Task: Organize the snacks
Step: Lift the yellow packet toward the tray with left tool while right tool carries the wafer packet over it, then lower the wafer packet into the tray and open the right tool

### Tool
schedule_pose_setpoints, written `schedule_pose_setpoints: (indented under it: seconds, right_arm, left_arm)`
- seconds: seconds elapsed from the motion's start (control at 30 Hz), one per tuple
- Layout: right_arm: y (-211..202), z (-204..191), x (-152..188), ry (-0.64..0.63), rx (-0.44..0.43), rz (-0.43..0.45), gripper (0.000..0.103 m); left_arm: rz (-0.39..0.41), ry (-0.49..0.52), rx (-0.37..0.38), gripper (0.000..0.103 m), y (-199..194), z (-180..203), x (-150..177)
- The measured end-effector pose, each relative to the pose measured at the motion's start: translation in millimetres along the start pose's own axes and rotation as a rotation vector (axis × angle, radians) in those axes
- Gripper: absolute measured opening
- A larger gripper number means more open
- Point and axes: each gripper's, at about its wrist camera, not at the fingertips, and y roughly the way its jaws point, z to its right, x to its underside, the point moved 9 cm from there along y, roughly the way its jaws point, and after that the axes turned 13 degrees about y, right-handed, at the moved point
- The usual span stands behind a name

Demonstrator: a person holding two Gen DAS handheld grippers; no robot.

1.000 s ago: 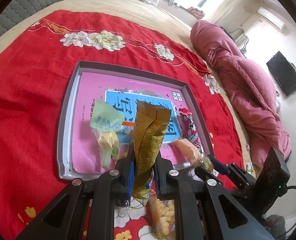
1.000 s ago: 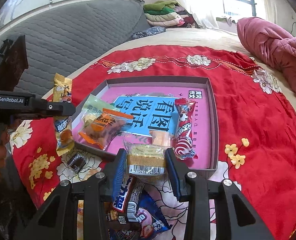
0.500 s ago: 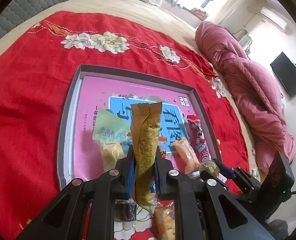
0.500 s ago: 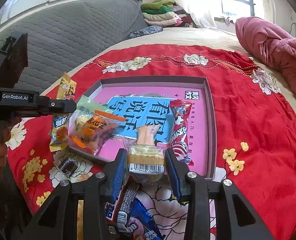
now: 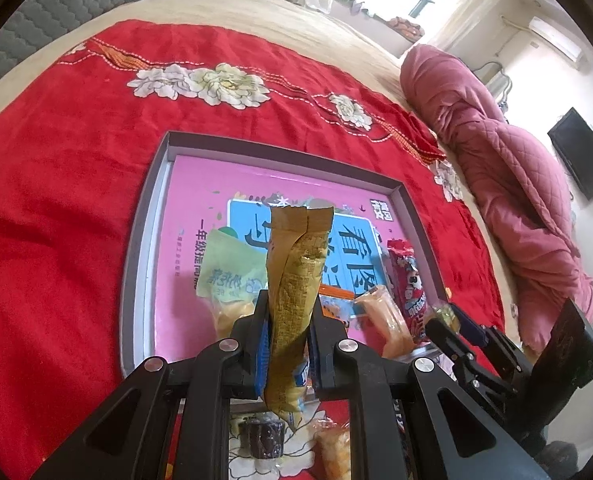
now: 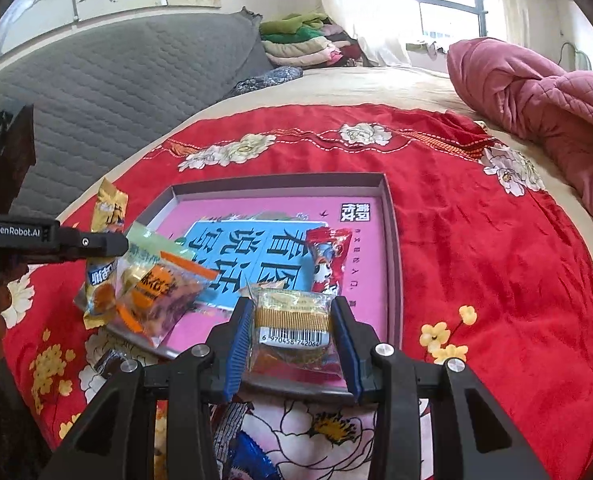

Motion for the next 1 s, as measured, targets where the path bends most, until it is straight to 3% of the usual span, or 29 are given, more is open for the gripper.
schedule_pose_setpoints:
  seconds: [0.33,1.0]
  right_arm:
    - [1.9,1.3,-4.6,-0.011,0.028,0.019,0.040]
    - [13.0,-3.0,3.6,-0.006,0.028,-0.027,0.041]
  left_arm:
    - [-0.015,0.022,-0.035,0.016,9.5,1.4,-3.9]
    - [-0.048,0.020,-0.058,0.016,21.5,-2.5,-1.6]
